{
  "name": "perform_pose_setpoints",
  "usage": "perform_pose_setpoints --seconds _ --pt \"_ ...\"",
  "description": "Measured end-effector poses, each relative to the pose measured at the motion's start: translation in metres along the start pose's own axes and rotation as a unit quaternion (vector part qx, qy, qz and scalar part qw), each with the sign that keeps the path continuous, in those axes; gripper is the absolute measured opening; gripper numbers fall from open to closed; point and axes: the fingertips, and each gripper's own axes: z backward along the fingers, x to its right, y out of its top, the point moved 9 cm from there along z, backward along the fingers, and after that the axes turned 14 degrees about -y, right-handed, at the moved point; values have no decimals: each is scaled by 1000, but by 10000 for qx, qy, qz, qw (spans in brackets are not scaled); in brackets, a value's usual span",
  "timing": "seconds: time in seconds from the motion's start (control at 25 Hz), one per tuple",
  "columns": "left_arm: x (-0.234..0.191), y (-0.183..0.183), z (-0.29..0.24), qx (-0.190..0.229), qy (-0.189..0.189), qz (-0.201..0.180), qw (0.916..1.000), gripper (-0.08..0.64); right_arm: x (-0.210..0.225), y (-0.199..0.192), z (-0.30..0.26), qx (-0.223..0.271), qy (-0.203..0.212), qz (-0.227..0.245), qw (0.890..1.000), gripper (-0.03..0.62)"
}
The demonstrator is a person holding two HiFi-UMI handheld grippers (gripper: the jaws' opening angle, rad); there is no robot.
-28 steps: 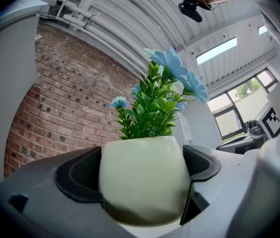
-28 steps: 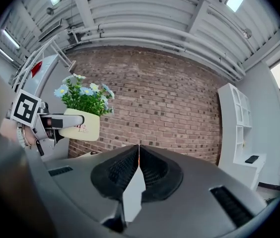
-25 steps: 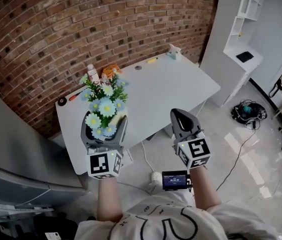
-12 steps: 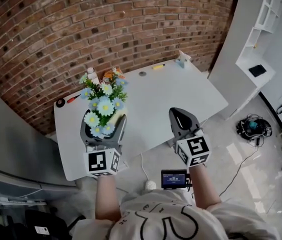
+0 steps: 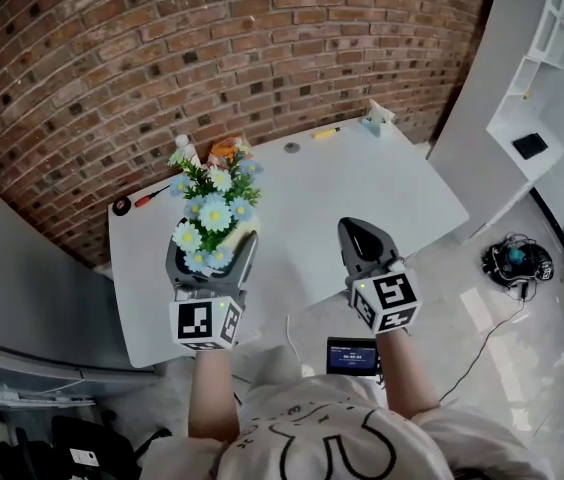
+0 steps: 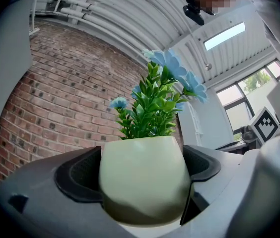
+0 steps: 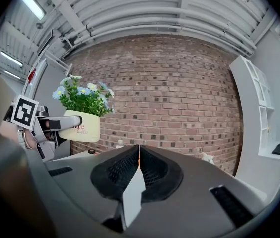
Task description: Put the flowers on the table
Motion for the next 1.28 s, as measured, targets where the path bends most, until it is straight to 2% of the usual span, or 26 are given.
perform_pose_setpoints --seconds 0.4,0.64,1.0,1.28 --pt "-33 -39 -45 -163 -218 250 9993 505 1 -21 -62 -376 74 -36 9993 20" --pt "-56 -60 -73 -393 -475 249 9978 505 -2 -32 -100 -628 104 8 9980 20" --pt "-80 -97 -101 -491 -800 431 9946 505 -6 -54 -136 -1041 184 196 9942 20" --pt "-92 -130 -116 -599 -851 603 9927 505 -14 -80 -162 -1323 255 206 9907 20"
